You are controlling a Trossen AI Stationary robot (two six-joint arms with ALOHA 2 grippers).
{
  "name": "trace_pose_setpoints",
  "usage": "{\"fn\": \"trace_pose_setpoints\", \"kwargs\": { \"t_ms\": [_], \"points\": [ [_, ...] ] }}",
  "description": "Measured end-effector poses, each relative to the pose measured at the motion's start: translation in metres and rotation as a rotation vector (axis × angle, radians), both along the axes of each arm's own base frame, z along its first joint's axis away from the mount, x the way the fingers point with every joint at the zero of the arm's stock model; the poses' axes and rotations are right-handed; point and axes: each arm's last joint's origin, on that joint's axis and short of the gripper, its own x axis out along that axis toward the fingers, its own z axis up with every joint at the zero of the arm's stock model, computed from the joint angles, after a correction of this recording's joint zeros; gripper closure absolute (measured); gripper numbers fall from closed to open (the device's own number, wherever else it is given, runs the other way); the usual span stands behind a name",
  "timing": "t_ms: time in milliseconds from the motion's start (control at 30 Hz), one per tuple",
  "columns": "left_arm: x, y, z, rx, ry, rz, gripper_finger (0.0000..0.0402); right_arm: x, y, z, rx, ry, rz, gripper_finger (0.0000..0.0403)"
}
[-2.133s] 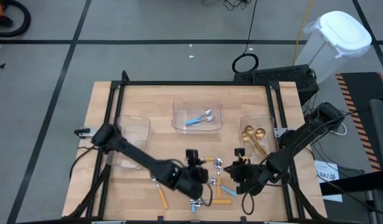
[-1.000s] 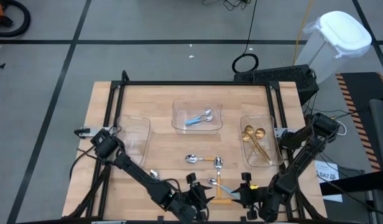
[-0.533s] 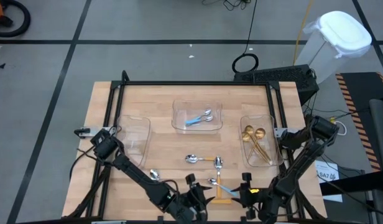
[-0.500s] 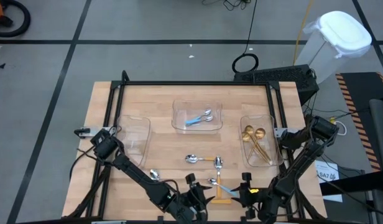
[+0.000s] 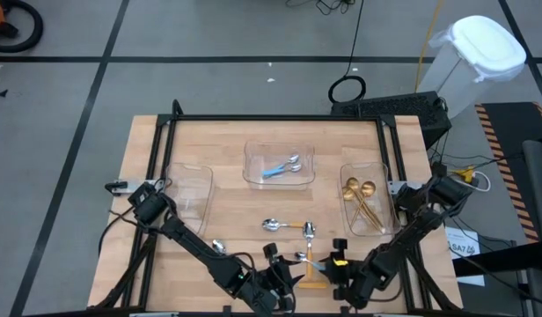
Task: Sort silverware by color (type)
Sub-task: Put the blue spoon into the top transparent bin
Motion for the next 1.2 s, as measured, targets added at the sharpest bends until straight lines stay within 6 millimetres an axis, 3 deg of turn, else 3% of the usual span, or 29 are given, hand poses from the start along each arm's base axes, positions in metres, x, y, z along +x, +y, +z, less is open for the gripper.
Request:
{"fn": "trace_pose_setpoints", "kwargs": {
  "t_ms": [500, 800, 1000, 1200],
  "points": [
    [-0.001, 0.002, -0.003, 0.029, 0.037, 0.001, 0.0229, 0.020, -0.012, -0.015, 0.106, 0.136, -0.021, 0.0275],
    [-0.001, 0.003, -0.003, 0.021, 0.034, 0.005, 0.0229, 0.021, -0.014, -0.016, 0.129, 0.167, -0.028, 0.0364],
    [0.001, 0.004, -0.002, -0.007, 0.017, 0.017, 0.0229, 0.021, -0.014, -0.016, 0.129, 0.152, -0.033, 0.0368],
    [0.002, 0.005, -0.002, -0.031, 0.008, 0.030, 0.0229, 0.020, -0.017, -0.002, 0.136, 0.104, -0.040, 0.0367]
  ]
}}
